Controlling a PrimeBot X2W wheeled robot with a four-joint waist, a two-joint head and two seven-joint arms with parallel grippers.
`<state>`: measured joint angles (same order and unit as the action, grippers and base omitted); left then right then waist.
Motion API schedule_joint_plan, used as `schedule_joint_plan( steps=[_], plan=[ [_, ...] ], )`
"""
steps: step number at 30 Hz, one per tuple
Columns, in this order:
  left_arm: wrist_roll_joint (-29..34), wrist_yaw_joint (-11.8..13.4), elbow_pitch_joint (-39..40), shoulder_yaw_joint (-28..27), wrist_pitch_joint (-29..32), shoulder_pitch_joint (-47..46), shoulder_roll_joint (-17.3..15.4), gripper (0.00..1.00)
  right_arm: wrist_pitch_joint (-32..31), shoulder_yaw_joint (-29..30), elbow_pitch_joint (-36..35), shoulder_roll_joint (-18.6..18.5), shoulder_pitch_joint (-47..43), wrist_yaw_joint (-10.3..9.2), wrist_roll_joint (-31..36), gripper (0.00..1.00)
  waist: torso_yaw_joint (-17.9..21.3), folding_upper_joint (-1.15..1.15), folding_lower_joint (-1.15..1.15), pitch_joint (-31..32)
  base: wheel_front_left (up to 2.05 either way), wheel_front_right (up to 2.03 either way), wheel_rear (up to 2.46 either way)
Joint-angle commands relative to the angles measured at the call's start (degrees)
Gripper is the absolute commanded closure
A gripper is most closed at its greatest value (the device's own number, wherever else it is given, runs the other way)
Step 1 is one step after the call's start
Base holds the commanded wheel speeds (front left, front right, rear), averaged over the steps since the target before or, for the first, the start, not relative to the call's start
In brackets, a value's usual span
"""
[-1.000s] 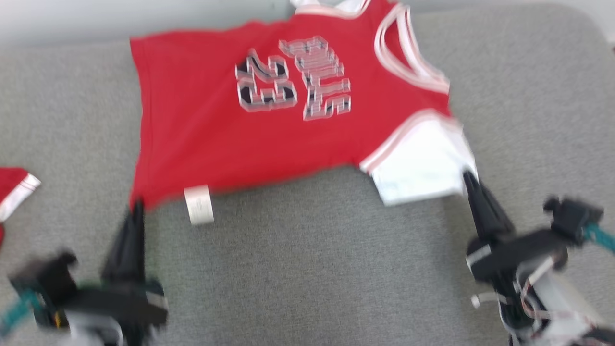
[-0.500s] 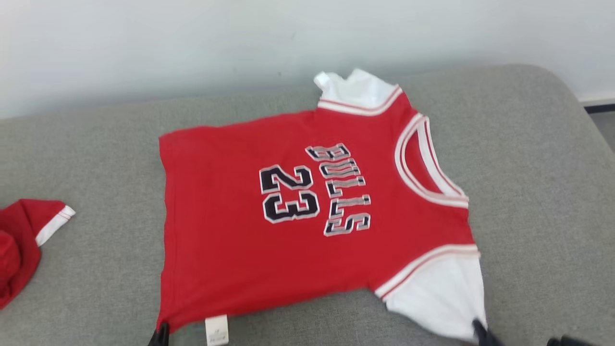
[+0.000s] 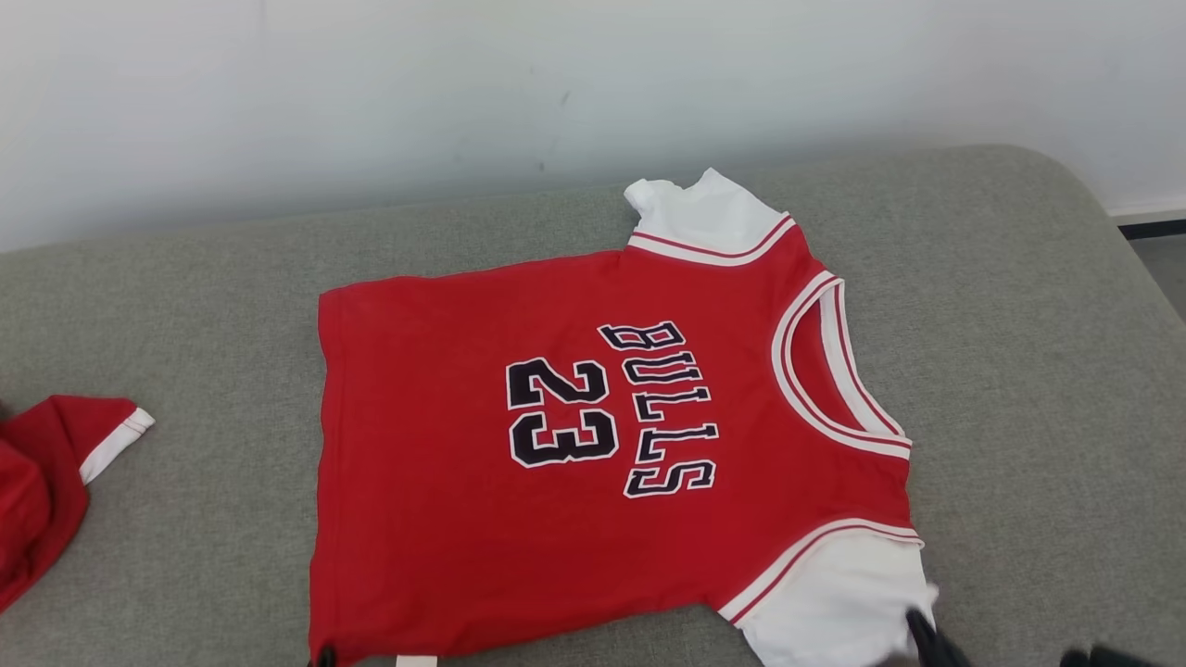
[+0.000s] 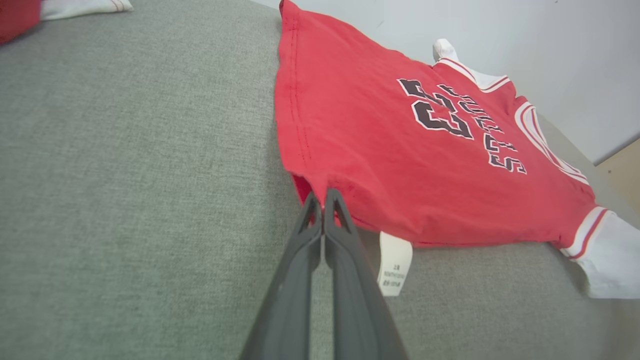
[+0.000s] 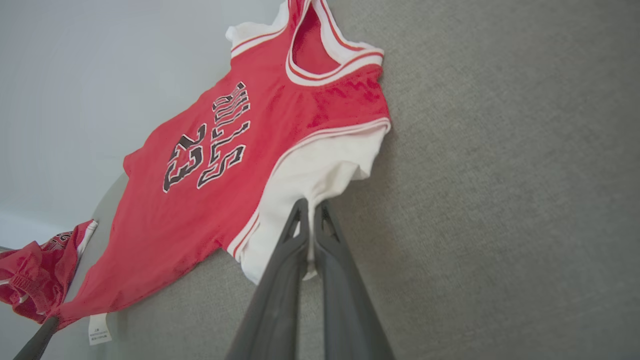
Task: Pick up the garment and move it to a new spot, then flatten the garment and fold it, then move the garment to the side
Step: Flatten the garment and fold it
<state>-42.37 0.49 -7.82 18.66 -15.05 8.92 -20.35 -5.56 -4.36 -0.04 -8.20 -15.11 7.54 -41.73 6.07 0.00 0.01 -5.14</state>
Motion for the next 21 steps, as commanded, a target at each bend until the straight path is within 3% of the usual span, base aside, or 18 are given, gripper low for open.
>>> schedule_joint_plan(
  steps=[1,6,9,16,21],
  plan=[
    [0.86,-0.33,-0.05,0.35,-0.16,-1.64,-0.25,1.00,-0.69,0.86,-0.54,0.72,2.45,-0.13,0.20,1.00,-0.11,0.00,-0.01,-0.01,0.00,0.00,0.00],
    [2.20,-0.84,0.55,1.02,0.95,-5.54,-1.14,1.00,-4.05,3.40,0.93,2.49,12.11,-0.13,-2.90,1.00,-0.71,0.00,-0.01,-0.97,0.00,0.00,0.00],
    [2.96,-0.98,0.60,1.69,2.12,-8.17,-1.48,1.00,-4.52,2.92,3.53,1.59,18.03,-0.13,-0.97,1.00,-1.29,0.00,-0.01,-2.12,0.00,0.00,0.00],
    [4.07,-2.43,-1.10,2.78,4.32,-14.78,-2.13,1.00,-2.65,2.03,12.75,0.13,30.26,-0.13,2.21,1.00,-2.86,0.00,-0.01,-4.90,0.00,0.00,0.00],
    [4.32,-3.52,-4.73,3.05,4.64,-20.30,-1.78,1.00,-0.84,0.86,23.24,-1.14,39.23,-0.13,3.80,1.00,-3.92,0.00,-0.01,-6.68,0.00,0.00,0.00]
  ],
)
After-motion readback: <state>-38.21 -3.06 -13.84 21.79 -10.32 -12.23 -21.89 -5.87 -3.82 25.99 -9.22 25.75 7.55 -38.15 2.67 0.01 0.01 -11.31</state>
